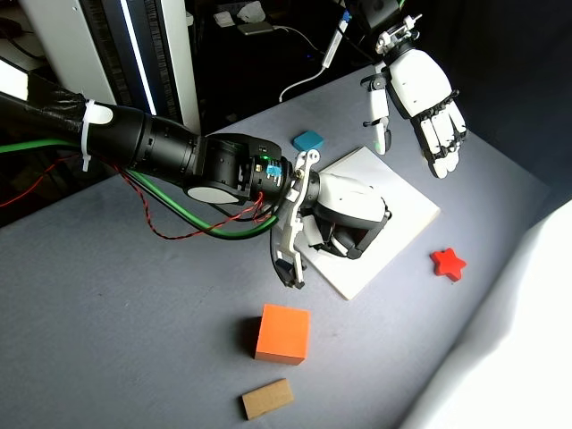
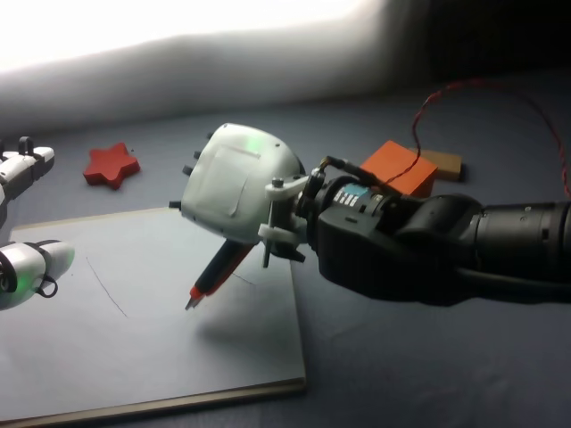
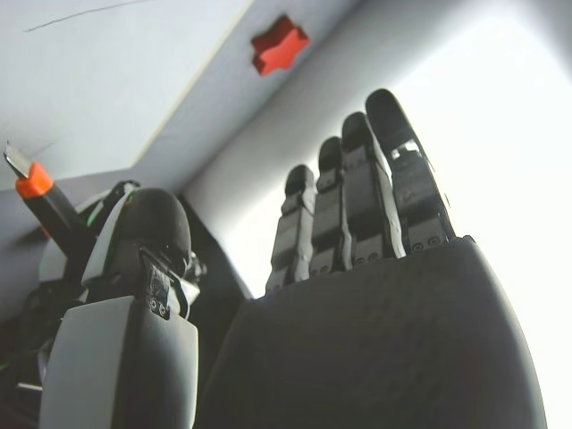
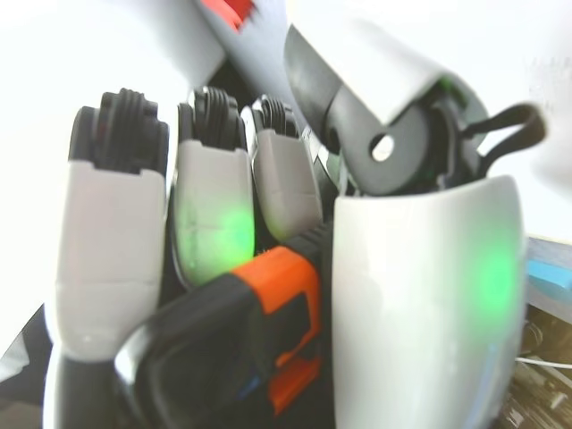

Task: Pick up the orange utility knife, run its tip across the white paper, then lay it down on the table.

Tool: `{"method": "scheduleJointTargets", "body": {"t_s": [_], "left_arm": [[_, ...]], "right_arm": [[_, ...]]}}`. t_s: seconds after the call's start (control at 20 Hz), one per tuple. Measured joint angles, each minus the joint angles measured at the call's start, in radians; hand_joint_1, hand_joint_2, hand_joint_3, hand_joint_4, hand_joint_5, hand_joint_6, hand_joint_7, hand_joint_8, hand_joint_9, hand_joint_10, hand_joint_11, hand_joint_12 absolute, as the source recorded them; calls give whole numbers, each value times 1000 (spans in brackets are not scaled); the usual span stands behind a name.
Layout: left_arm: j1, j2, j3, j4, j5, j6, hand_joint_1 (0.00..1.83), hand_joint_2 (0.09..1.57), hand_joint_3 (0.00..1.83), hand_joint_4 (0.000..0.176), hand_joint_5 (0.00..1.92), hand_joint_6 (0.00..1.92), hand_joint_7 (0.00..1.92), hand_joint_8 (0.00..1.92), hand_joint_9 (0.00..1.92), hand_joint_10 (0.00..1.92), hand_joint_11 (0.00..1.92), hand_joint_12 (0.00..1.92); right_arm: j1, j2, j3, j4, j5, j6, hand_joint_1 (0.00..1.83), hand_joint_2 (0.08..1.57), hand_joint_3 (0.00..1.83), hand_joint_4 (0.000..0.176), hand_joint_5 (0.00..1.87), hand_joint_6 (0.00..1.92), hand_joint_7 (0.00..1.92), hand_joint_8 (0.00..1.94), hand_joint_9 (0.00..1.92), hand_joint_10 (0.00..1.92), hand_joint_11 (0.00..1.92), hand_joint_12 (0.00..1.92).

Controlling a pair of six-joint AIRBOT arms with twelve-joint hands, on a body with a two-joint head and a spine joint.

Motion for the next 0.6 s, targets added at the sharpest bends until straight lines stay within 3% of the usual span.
{"method": "scheduleJointTargets", "body": {"t_s": [0.25, 0.6], "left_arm": [[0, 0, 0, -1, 0, 0, 377, 1351, 0, 51, 74, 6, 122, 0, 221, 7, 0, 900], [0, -1, 0, -2, 0, 0, 352, 1361, 1, 55, 63, 3, 128, 4, 221, 4, 0, 901]], "right_arm": [[-24, -8, 7, -6, 7, 4, 1564, 925, 721, 176, 1553, 1921, 1708, 1941, 1787, 1921, 1835, 1921], [-42, 29, 11, -149, 39, 93, 1561, 929, 721, 176, 1556, 1921, 1707, 1941, 1785, 1921, 1832, 1921]]}}
